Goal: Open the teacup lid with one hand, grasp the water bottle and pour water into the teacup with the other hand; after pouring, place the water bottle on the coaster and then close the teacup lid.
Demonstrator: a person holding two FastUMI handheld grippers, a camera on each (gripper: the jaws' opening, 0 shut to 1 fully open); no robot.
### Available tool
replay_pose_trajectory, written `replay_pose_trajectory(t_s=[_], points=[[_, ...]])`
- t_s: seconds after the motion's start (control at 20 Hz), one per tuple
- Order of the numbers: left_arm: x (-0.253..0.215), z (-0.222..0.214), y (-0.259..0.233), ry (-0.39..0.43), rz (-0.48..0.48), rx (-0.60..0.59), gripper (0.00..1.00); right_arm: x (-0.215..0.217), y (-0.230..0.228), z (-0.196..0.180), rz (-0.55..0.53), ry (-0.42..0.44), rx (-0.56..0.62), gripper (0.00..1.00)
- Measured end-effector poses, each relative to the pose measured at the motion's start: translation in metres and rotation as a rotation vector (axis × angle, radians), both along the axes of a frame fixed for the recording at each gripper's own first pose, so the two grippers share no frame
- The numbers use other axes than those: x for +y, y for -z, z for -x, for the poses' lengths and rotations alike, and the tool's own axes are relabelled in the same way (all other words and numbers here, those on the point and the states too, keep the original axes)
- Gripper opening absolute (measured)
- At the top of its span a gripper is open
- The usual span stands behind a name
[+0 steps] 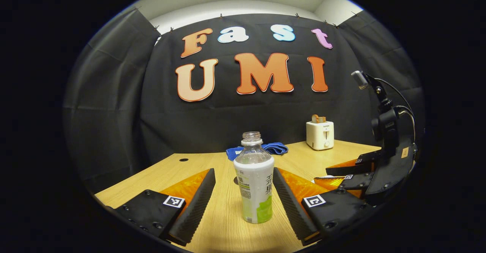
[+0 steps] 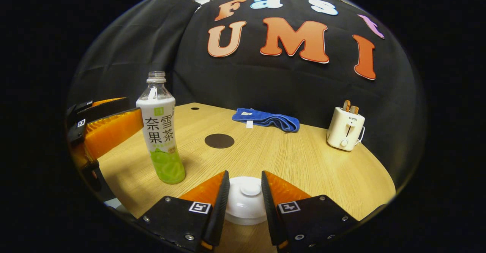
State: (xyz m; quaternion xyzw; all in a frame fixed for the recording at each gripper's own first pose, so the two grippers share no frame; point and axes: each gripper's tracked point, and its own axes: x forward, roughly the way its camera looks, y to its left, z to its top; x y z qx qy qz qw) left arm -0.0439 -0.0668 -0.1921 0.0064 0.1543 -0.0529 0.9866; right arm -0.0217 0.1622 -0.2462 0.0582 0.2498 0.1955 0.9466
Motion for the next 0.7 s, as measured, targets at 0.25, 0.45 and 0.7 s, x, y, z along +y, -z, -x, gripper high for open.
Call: replay_pose_trajectory(t_s=[0.25, 0.45, 0.7], points=[[0.002, 0.004, 0.004, -0.006, 0.014, 0.017, 0.96, -0.007, 0.003, -0.004, -0.041, 0.02, 0.053, 0.29], [-0.001, 0.002, 0.003, 0.001, 0.03, 0.021, 0.96, -0.006, 0.003, -0.007, -0.062, 0.011, 0.061, 0.22], [-0.005, 0.003, 0.012, 0.014, 0.042, 0.045, 0.96, -0.015, -0.014, -0.009, -0.083, 0.029, 0.007, 0.2]])
